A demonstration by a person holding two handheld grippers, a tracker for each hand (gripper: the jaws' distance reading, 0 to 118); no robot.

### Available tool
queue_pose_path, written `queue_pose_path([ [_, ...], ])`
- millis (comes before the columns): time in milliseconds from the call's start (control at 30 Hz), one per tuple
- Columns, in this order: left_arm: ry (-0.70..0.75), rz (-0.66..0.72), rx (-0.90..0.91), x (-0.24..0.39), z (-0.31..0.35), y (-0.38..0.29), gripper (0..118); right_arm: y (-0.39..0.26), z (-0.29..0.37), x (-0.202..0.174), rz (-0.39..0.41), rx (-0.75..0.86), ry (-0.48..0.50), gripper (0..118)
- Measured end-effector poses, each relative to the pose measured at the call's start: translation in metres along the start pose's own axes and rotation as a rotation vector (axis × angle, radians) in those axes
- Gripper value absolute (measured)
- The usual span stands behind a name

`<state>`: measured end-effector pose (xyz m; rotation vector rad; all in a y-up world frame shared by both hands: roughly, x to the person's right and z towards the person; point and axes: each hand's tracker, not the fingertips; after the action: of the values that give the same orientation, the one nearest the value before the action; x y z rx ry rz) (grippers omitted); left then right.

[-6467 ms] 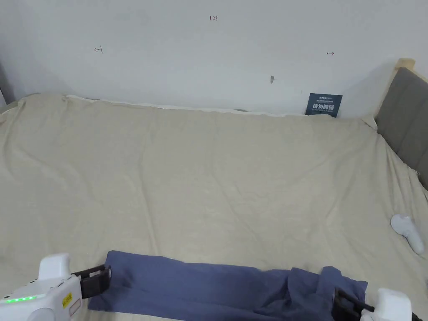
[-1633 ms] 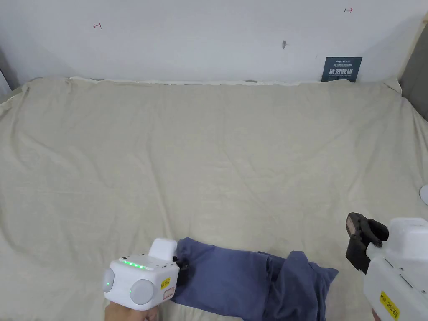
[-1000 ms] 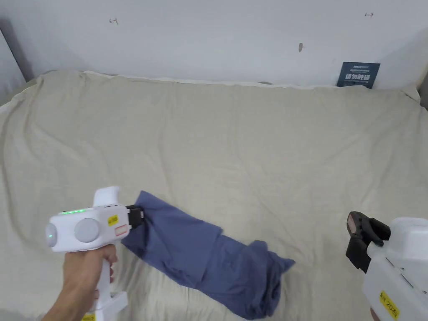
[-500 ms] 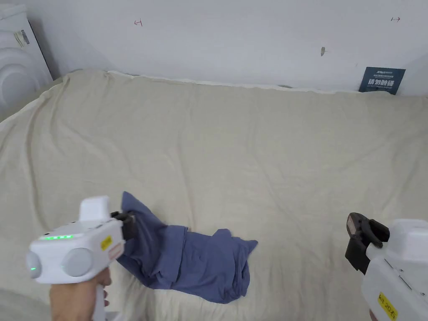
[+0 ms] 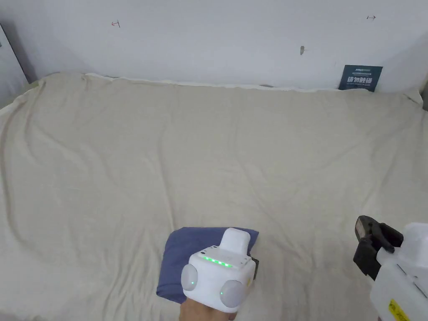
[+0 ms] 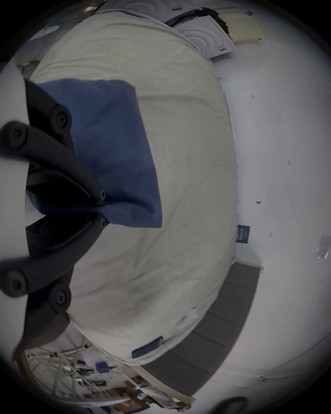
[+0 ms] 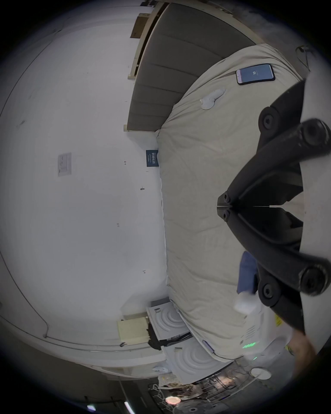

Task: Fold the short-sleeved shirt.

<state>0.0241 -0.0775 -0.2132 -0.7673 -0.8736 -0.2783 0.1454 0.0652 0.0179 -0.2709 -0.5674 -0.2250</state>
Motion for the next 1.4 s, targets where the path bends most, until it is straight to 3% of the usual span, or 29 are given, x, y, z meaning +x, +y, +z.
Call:
queue_pose_path([
  [33, 0.009, -0.016, -0.016, 0.001, -0.004, -0.006, 20, 0.001, -0.001, 0.0, -0.004, 0.0, 0.003, 0],
  [67, -0.002, -0.019, -0.014, -0.001, -0.003, -0.009, 20, 0.002, -0.003, -0.001, -0.003, -0.002, 0.004, 0],
  [100, -0.026, -0.036, 0.005, -0.003, 0.001, -0.012, 27, 0.002, -0.005, -0.002, 0.0, -0.003, 0.01, 0],
  [133, -0.082, -0.05, 0.03, -0.007, 0.009, -0.014, 47, 0.001, -0.007, -0.004, 0.001, -0.002, 0.015, 0],
  [200, -0.113, -0.095, 0.065, -0.009, 0.031, -0.015, 118, 0.0, -0.012, -0.009, -0.012, -0.004, 0.036, 0],
  [300, -0.119, -0.102, 0.179, -0.029, 0.072, -0.013, 115, -0.005, -0.017, -0.018, -0.021, -0.001, 0.062, 0],
  [400, 0.167, 0.0, 0.376, -0.058, 0.105, -0.02, 116, -0.007, -0.021, -0.03, 0.014, 0.002, 0.073, 0],
  [467, 0.273, 0.06, 0.408, -0.081, 0.11, -0.018, 115, -0.008, -0.021, -0.035, 0.024, 0.016, 0.093, 0],
  [500, 0.317, 0.076, 0.399, -0.09, 0.107, -0.018, 109, -0.008, -0.021, -0.036, 0.025, 0.019, 0.097, 0],
  [533, 0.329, 0.079, 0.375, -0.097, 0.1, -0.017, 91, -0.008, -0.022, -0.037, 0.023, 0.018, 0.105, 0],
  [567, 0.336, 0.074, 0.362, -0.1, 0.094, -0.013, 59, -0.008, -0.022, -0.038, 0.023, 0.019, 0.111, 0],
  [600, 0.357, 0.063, 0.351, -0.102, 0.085, -0.013, 12, -0.008, -0.022, -0.038, 0.028, 0.019, 0.115, 0],
  [633, 0.371, 0.031, 0.324, -0.101, 0.073, -0.014, 1, -0.008, -0.023, -0.038, 0.033, 0.015, 0.119, 0],
  [700, 0.374, 0.007, 0.348, -0.093, 0.059, -0.017, 0, -0.008, -0.021, -0.038, 0.046, 0.01, 0.118, 0],
  [833, 0.305, -0.088, 0.222, -0.068, 0.019, -0.027, 0, -0.007, -0.015, -0.031, 0.053, 0.014, 0.109, 0],
  [1033, 0.092, -0.184, 0.096, -0.001, -0.001, -0.07, 0, -0.006, -0.015, -0.024, 0.062, 0.006, 0.087, 0],
  [1133, -0.127, -0.094, 0.042, 0.016, 0.013, -0.083, 0, -0.008, -0.02, -0.032, 0.166, -0.018, 0.062, 0],
  [1267, -0.195, 0.088, 0.123, -0.007, 0.04, -0.076, 0, -0.014, -0.033, -0.043, 0.142, -0.068, 0.13, 0],
  [1400, -0.151, 0.249, 0.235, -0.07, 0.076, -0.042, 0, -0.025, -0.058, -0.064, 0.126, -0.168, 0.247, 0],
])
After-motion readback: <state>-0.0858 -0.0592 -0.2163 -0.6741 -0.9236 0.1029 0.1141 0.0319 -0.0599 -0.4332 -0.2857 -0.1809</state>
